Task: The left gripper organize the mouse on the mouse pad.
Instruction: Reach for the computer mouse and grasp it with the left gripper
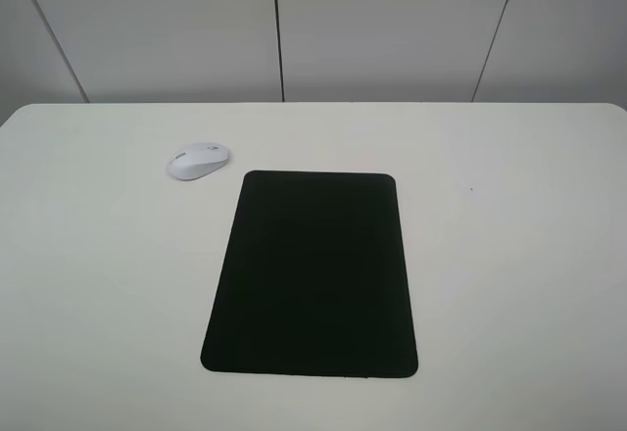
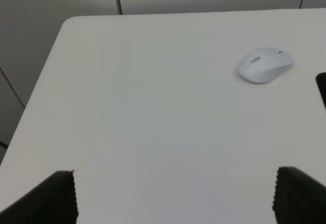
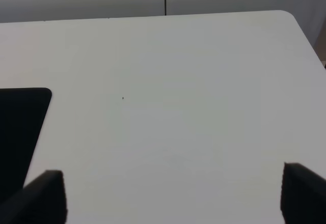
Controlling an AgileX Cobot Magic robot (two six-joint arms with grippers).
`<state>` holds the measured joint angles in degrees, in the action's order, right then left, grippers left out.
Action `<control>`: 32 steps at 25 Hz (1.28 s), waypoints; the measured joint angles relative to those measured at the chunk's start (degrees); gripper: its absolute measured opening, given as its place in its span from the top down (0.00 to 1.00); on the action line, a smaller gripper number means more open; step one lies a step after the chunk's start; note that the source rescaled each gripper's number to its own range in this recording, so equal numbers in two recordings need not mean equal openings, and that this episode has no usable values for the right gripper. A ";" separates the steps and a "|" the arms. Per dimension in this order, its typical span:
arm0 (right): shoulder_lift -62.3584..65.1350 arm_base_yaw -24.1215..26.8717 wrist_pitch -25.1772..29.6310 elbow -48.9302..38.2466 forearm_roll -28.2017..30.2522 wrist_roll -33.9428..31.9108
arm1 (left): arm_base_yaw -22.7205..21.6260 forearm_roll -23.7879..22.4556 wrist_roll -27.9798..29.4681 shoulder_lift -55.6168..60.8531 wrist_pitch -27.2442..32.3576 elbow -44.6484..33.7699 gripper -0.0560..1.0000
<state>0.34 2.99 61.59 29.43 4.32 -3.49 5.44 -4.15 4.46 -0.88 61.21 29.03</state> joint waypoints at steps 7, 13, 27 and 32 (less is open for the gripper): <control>0.00 0.00 0.00 0.00 0.00 0.00 | 0.00 -0.37 -4.46 -21.23 -7.37 1.12 0.00; 0.00 0.00 0.00 0.00 0.00 0.00 | 0.00 0.91 -12.28 -47.51 -17.91 6.15 0.00; 0.00 0.00 0.00 0.00 0.00 0.00 | 5.75 6.19 -36.47 -98.29 -14.68 39.83 0.00; 0.00 0.00 0.00 0.00 0.00 0.00 | 7.68 10.66 -47.33 -108.15 -12.44 46.72 0.00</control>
<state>0.34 2.99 61.59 29.43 4.32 -3.49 13.12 6.52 -42.87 -109.03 48.76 75.76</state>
